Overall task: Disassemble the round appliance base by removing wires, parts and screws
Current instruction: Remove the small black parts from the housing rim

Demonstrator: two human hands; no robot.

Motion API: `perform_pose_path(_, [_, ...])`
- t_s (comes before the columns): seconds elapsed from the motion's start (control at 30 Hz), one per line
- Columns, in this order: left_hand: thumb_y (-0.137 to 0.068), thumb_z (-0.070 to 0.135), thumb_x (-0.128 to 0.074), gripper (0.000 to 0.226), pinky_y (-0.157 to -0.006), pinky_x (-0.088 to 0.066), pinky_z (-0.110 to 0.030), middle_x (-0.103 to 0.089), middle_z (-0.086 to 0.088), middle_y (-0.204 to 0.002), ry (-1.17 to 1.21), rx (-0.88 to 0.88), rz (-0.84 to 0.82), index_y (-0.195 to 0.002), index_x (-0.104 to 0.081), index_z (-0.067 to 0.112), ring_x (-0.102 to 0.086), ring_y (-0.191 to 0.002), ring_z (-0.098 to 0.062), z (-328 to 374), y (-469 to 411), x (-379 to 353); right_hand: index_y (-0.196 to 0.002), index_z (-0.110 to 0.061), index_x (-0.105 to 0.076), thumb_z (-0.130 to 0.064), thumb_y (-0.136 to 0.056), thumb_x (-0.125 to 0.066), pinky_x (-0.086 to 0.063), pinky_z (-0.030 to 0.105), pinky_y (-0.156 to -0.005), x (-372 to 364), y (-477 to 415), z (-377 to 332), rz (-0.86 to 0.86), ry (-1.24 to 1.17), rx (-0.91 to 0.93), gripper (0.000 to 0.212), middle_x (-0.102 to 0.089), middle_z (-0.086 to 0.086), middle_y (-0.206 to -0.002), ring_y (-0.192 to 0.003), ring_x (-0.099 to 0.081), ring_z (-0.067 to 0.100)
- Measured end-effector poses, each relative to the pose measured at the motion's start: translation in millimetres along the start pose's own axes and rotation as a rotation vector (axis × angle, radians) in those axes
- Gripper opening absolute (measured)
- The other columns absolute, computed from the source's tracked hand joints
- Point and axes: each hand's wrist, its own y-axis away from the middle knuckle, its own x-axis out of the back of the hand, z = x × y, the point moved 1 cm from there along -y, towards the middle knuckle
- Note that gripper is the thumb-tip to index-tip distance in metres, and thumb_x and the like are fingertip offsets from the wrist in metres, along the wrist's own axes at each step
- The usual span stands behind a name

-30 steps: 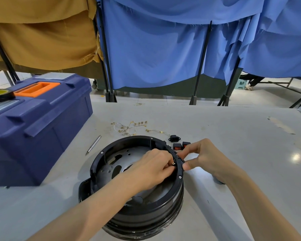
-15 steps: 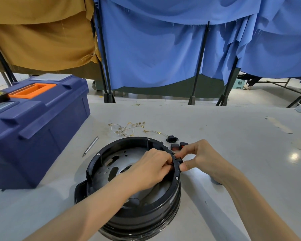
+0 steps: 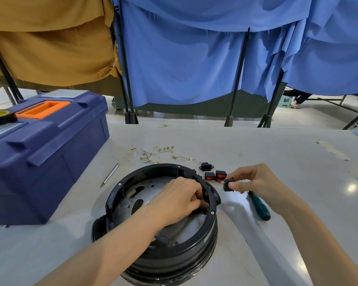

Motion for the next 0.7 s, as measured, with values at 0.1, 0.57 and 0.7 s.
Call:
perform_pose_path(0.1, [-0.089,0.027,-0.064,0.008,-0.068,-0.038,-0.029,-0.047,0.013,-0.072,-0.016,-0.016,0.013,-0.089,-0.064,0.019,-0.045,-0.074,-0.014,-1,-1,-1,-0.08,-0.015,-0.078,-0.013,-0.077,-0.079,-0.042,0.032,-0.061,6,-2,3,0.17,-0.095,-0.048,0.004,-0.072,0.015,-0.074,-0.058,-0.051,0.018])
perform_pose_path(0.57, [-0.084,0.033,-0.068,0.012,-0.063,-0.04,-0.029,-0.047,0.013,-0.06,0.058,-0.022,0.026,-0.084,-0.064,0.021,-0.045,-0.066,-0.011,-11,-5,-5,-0.079,0.006,-0.068,0.005,-0.077,-0.072,-0.057,0.028,-0.051,-42,-57,-3,0.405,-0.161,-0.182,0.004,-0.066,0.015,-0.057,-0.043,-0.064,0.02])
perform_pose_path(0.7, [-0.084,0.033,-0.068,0.014,-0.062,-0.038,-0.028,-0.047,0.014,-0.06,0.062,-0.03,0.026,-0.084,-0.064,0.02,-0.045,-0.066,-0.009,-11,-6,-5,-0.071,0.0,-0.064,-0.002,-0.076,-0.078,-0.057,0.03,-0.051,-54,-67,-1,0.46,-0.036,-0.151,0.014,-0.068,0.015,-0.059,-0.046,-0.068,0.022])
